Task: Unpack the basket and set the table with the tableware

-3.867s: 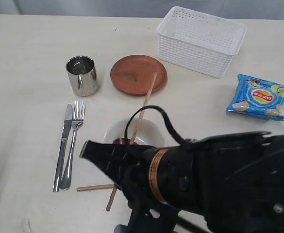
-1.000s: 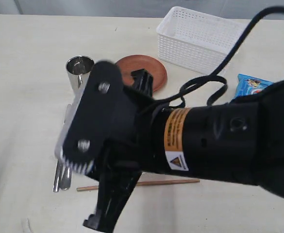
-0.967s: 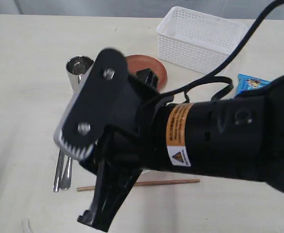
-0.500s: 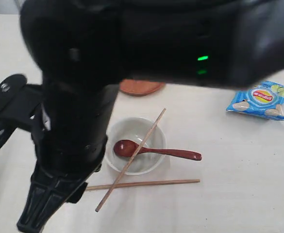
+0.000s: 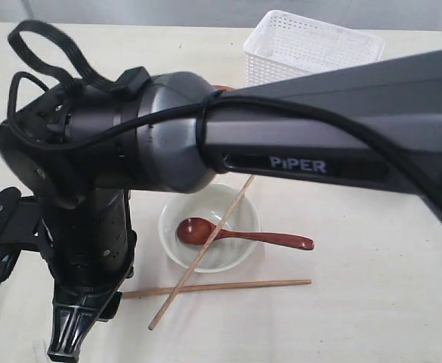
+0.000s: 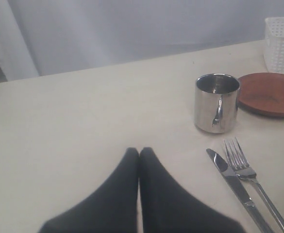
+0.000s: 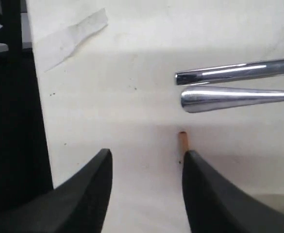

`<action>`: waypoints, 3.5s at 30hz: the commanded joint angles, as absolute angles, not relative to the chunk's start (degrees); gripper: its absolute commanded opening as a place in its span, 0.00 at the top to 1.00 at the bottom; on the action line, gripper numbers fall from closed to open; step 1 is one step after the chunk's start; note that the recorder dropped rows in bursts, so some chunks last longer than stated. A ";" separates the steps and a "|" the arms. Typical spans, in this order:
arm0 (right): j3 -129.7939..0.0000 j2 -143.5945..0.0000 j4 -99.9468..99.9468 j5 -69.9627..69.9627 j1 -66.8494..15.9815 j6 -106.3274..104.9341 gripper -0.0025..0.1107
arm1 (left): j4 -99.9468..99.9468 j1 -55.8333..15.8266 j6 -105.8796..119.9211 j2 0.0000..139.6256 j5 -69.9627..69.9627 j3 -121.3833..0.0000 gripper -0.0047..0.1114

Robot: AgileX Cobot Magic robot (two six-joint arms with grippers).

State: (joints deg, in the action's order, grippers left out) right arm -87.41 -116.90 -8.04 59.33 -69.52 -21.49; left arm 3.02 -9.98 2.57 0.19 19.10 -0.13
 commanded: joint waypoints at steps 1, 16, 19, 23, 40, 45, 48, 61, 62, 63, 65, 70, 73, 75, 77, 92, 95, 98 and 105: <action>-87.84 -118.47 -6.95 58.76 -69.26 -22.38 0.59 | 2.94 -9.84 2.55 0.00 18.85 0.00 0.96; -87.84 -121.61 -2.51 58.74 -69.26 -31.15 0.59 | 2.94 -9.84 2.55 0.00 18.85 0.00 0.96; -87.84 -122.51 -2.37 58.74 -69.26 -30.13 0.59 | 2.94 -9.84 2.55 0.00 18.85 0.00 0.96; -87.84 -123.57 -0.65 58.06 -69.26 -28.65 0.59 | 2.94 -9.84 2.55 0.00 18.85 0.00 0.96; -87.84 -125.54 0.00 57.49 -69.26 -28.04 0.59 | 2.94 -9.84 2.55 0.00 18.85 0.00 0.96; -87.84 -125.54 0.31 57.49 -69.26 -28.39 0.94 | 2.94 -9.84 2.55 0.00 18.85 0.00 0.96; -87.84 -125.54 0.00 57.36 -69.26 -28.46 0.98 | 2.94 -9.84 2.55 0.00 18.85 0.00 0.96; -88.10 -123.62 -1.45 56.08 -69.51 -28.46 0.98 | 2.94 -9.84 2.55 0.00 18.85 0.00 0.96; -88.10 -123.38 -1.60 55.73 -69.51 -28.46 0.98 | 2.94 -9.84 2.55 0.00 18.85 0.00 0.96; -88.10 -123.03 -1.59 55.73 -69.51 -28.46 0.98 | 2.94 -9.84 2.55 0.00 18.85 0.00 0.96; -88.18 -122.42 -1.59 55.29 -69.51 -28.46 0.98 | 2.94 -9.84 2.55 0.00 18.85 0.00 0.96; -88.18 -120.46 -1.47 55.29 -69.51 -28.46 0.98 | 2.94 -9.84 2.55 0.00 18.85 0.00 0.96; -88.18 -118.62 -1.97 53.93 -69.51 -28.46 0.98 | 2.94 -9.84 2.55 0.00 18.85 0.00 0.96; -88.18 -117.43 -3.37 52.43 -69.51 -28.46 0.98 | 2.94 -9.84 2.55 0.00 18.85 0.00 0.96; -88.18 -116.36 -4.74 50.27 -69.51 -28.67 0.98 | 2.94 -9.84 2.55 0.00 18.85 0.00 0.96; -88.53 -115.02 -12.57 41.97 -69.51 -31.24 0.98 | 2.94 -9.84 2.55 0.00 18.85 0.00 0.96; -88.53 -114.26 -12.95 39.94 -69.51 -31.24 0.98 | 2.94 -9.84 2.55 0.00 18.85 0.00 0.96; -88.53 -113.33 -13.25 37.90 -69.51 -31.24 0.98 | 2.94 -9.84 2.55 0.00 18.85 0.00 0.96; -88.53 -111.27 -14.20 33.55 -69.51 -31.24 0.98 | 2.94 -9.84 2.55 0.00 18.85 0.00 0.96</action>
State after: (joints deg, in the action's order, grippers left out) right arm -88.18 -112.50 -13.45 35.67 -69.62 -30.87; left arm 3.02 -9.98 2.57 0.19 19.10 -0.13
